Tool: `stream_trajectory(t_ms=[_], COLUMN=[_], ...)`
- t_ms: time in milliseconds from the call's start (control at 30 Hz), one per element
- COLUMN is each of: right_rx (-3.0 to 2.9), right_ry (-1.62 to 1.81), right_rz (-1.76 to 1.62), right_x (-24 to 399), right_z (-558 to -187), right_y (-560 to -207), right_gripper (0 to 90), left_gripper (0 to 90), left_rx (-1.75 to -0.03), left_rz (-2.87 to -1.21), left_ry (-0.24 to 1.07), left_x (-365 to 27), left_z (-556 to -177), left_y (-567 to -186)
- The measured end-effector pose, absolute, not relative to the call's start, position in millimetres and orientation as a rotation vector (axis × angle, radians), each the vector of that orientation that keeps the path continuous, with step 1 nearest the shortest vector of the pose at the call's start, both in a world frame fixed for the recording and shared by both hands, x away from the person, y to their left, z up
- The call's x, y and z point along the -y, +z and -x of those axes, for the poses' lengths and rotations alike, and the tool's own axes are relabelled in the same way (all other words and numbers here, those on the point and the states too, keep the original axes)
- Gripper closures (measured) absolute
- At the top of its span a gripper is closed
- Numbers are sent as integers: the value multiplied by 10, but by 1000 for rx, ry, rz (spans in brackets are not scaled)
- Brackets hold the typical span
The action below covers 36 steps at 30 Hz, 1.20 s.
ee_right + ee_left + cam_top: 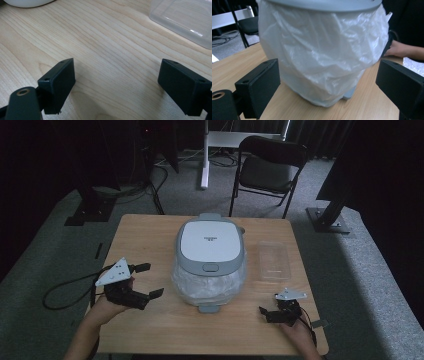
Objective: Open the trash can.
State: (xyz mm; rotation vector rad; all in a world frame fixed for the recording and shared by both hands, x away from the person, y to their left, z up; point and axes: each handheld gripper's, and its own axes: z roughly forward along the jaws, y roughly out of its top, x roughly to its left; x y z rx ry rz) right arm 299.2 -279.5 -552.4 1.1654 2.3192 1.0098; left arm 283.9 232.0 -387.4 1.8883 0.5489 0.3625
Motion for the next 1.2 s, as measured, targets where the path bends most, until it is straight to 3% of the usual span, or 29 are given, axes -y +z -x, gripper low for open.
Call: stream_trajectory(t_ms=[733, 800, 1067, 1100, 1167, 1200], right_rx=[-2315, -2315, -2314, -2313, -2313, -2313], right_ry=[1009, 1009, 1009, 1008, 1009, 1009], right_rz=[-1172, -1172, -1174, -1175, -1175, -1176], right_x=[2796, 2796, 2796, 2796, 2796, 2796], right_z=[-2993, -2993, -2993, -2993, -2993, -2993], right_y=[-5524, -5524, -5524, -5524, -5524, -5524], right_gripper=[137, 137, 136, 137, 137, 137], left_gripper=[66, 132, 153, 204, 208, 266], left_rx=[-414, -402, -371, -370, -357, -353], left_rz=[-1811, -1809, -1841, -1845, -1849, -1855], left_ry=[300, 300, 288, 288, 261, 266], left_x=[-2005, -1959, -1719, -1698, -1646, -1618], left_z=[-2923, -2930, -2945, -2952, -2970, -2972], left_y=[-3417, -3393, -3369, -3365, -3356, -3353])
